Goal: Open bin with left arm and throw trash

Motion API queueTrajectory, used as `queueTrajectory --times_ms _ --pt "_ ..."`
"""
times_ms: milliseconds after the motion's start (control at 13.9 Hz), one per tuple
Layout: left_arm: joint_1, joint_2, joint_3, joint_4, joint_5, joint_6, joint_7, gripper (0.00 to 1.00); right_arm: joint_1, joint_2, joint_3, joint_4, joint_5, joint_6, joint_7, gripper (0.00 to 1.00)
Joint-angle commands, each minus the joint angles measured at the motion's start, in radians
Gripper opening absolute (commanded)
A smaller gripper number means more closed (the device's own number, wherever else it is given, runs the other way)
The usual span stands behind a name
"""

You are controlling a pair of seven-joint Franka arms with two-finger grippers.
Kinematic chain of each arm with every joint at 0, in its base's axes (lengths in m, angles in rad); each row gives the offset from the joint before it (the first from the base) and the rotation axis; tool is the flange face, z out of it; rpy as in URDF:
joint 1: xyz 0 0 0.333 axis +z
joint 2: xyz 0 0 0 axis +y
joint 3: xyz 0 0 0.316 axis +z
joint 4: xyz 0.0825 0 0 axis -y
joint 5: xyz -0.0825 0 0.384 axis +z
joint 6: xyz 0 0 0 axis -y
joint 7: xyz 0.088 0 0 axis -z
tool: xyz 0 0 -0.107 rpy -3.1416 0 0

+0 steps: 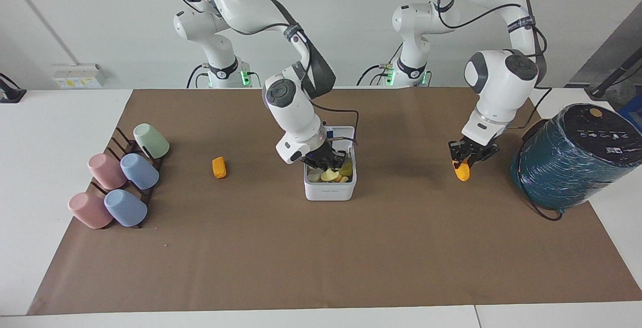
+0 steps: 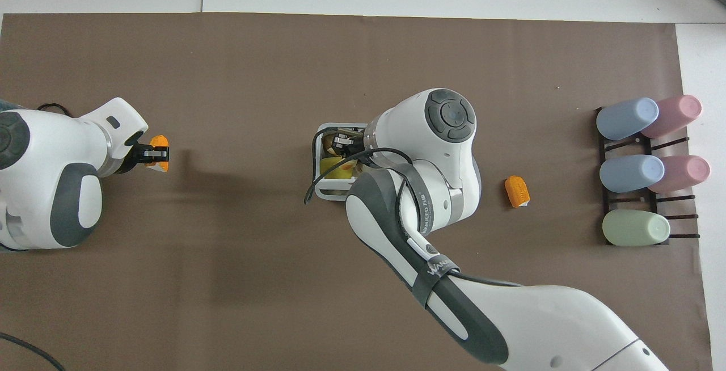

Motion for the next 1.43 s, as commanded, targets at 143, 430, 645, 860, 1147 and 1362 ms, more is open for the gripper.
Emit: queueTrajectory --times_ms 143,430,645,860,1147,1362 --pt "-0.020 -0.094 0.007 0.050 -0.009 -0.112 0.005 0.00 0.001 -0.013 0.000 0.014 0.024 -0.003 -0.007 0.83" --pt "-0.020 -0.140 -0.013 0.096 -0.009 -0.204 0.005 0.00 0.000 -0.048 0.000 0.014 0.024 -0.022 -0.011 1.00" --pt "-0.020 -0.145 -0.032 0.133 -0.009 -0.262 0.005 0.00 0.001 -0.065 0.000 0.012 0.022 -0.025 -0.011 1.00" --pt "-0.020 -0.157 -0.055 0.139 -0.011 -0.282 -0.029 0.00 0.001 -0.073 0.000 0.012 0.019 -0.040 -0.013 1.00" --pt "-0.021 -0.158 -0.110 0.136 -0.012 -0.266 -0.083 0.00 -0.008 -0.100 -0.003 0.014 0.007 -0.068 -0.011 1.00" --pt "-0.055 -0.158 -0.128 0.119 -0.061 -0.186 -0.142 0.00 -0.029 -0.169 -0.018 0.020 -0.017 -0.129 -0.007 1.00"
